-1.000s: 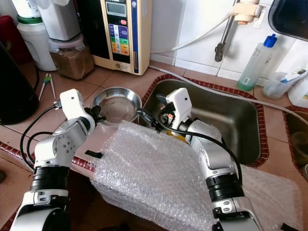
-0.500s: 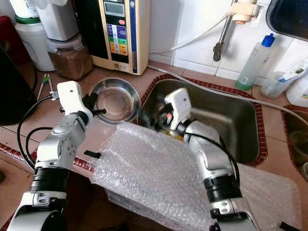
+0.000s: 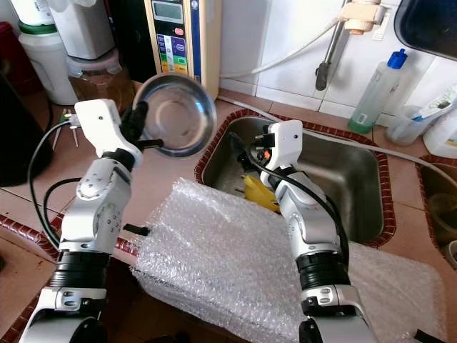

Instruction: Kitchen organization

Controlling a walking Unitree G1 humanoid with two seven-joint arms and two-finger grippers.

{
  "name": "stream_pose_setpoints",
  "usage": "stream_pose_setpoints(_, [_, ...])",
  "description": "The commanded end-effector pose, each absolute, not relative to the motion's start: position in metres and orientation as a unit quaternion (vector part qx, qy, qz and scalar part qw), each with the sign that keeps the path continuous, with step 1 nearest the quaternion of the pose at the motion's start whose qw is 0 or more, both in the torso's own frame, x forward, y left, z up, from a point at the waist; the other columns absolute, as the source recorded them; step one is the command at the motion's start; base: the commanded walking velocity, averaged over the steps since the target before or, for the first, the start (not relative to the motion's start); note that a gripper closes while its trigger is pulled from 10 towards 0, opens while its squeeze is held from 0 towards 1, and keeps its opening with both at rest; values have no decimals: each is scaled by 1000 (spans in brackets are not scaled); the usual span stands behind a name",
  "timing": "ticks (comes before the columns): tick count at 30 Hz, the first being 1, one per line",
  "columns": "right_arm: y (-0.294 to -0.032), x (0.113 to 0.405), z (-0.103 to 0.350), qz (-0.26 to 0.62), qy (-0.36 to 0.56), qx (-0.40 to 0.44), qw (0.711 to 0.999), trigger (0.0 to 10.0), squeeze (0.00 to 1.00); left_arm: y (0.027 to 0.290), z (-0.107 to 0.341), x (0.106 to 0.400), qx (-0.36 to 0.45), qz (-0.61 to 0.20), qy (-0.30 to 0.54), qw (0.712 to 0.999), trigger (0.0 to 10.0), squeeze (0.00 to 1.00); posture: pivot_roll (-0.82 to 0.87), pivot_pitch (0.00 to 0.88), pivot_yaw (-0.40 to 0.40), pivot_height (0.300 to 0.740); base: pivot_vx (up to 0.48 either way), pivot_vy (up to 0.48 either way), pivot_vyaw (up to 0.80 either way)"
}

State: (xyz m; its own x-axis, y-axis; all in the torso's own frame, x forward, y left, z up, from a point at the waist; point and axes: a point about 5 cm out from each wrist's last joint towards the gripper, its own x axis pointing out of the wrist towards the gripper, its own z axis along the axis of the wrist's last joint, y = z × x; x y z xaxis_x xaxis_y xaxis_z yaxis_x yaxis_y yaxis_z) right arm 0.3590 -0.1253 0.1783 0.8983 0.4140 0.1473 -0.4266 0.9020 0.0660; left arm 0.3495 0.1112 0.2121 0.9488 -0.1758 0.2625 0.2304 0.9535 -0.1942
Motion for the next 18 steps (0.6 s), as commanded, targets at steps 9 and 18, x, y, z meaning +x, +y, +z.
stream_pose_setpoints(9, [-130, 363, 186, 201, -83, 61, 974, 10000, 0, 93, 217, 343, -104, -157, -145, 971, 0, 0, -37, 32, -13, 740, 0, 0, 0])
stream_pose_setpoints(18, [-130, 370, 188, 182, -76, 90, 976, 0, 0, 85, 223, 337, -120, -196, -165, 959, 0, 0, -31, 29, -9, 740, 0, 0, 0])
